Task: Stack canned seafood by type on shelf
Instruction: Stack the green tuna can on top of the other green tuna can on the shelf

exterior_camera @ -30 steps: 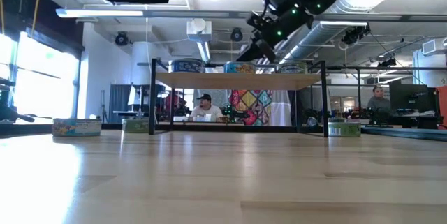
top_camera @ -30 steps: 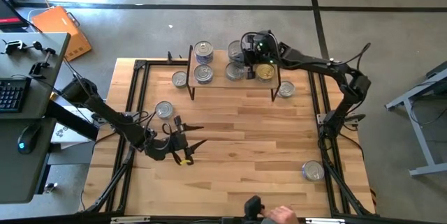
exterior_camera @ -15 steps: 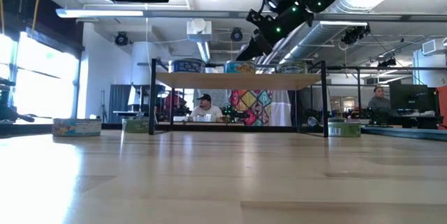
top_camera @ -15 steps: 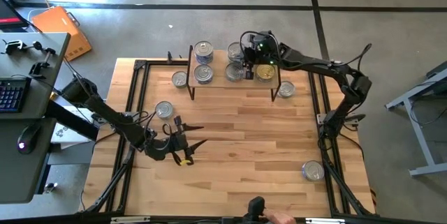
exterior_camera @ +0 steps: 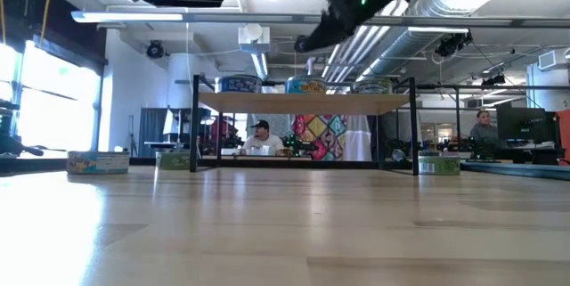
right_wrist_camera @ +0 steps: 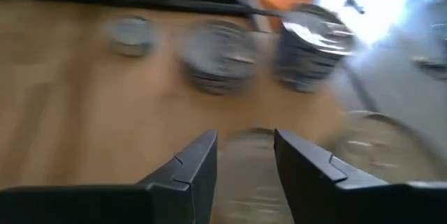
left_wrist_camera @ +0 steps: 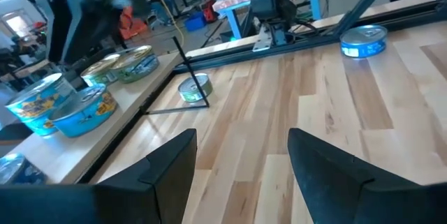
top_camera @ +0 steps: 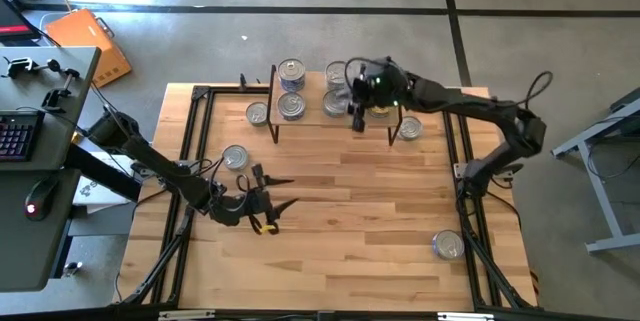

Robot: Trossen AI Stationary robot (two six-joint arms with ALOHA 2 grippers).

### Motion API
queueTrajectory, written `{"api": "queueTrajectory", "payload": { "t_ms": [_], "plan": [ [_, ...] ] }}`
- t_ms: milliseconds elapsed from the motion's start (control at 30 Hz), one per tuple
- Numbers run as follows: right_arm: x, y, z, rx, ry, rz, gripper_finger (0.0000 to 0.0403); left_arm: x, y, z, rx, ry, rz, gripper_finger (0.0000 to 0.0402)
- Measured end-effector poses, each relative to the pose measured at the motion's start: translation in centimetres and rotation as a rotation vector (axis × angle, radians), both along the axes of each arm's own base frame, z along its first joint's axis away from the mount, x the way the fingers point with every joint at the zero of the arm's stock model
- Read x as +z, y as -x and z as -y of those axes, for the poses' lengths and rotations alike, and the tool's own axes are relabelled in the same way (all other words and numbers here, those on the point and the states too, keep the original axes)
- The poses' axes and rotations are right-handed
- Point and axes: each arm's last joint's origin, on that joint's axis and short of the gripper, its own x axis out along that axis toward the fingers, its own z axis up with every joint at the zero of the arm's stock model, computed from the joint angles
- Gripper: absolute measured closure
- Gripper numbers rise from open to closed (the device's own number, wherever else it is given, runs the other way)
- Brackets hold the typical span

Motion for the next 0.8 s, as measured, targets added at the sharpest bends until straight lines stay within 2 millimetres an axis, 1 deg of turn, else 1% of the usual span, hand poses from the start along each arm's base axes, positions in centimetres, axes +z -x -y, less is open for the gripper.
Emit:
{"api": "queueTrajectory", "payload": {
  "t_ms": [100, 133, 233, 333, 433, 500, 600, 700, 800],
  "plan": [
    [0.0, -0.9, -3.8, 0.121, -0.065, -0.025, 0.0276, 0.0, 0.0, 0.0, -0.007, 0.001, -0.003, 0.0184],
    [-0.2, -1.2, -5.4, 0.164, -0.076, -0.041, 0.0279, 0.0, 0.0, 0.0, -0.008, 0.000, -0.005, 0.0184],
    [-0.7, -1.9, -11.1, 0.321, -0.064, -0.118, 0.0287, -0.1, 0.0, 0.0, -0.006, 0.002, -0.009, 0.0184],
    [-1.2, -1.5, -16.4, 0.442, -0.036, -0.197, 0.0298, -0.3, 0.1, 0.0, -0.003, 0.006, -0.022, 0.0183],
    [-1.6, -0.6, -20.5, 0.484, -0.068, -0.255, 0.0311, -0.5, 0.1, 0.0, -0.009, 0.020, -0.035, 0.0183],
    [-2.0, 0.2, -22.6, 0.474, -0.117, -0.312, 0.0319, -0.6, 0.1, 0.0, -0.012, 0.027, -0.041, 0.0184],
    [-2.6, 1.8, -24.8, 0.368, -0.178, -0.416, 0.0330, -0.6, 0.2, -0.1, -0.011, 0.028, -0.045, 0.0183],
    [-3.3, 3.6, -26.3, 0.204, -0.221, -0.521, 0.0338, -0.6, 0.2, -0.1, -0.010, 0.027, -0.047, 0.0183],
    [-4.0, 5.5, -27.2, 0.040, -0.220, -0.616, 0.0343, -0.7, 0.2, -0.1, -0.010, 0.024, -0.052, 0.0183]
  ]
}}
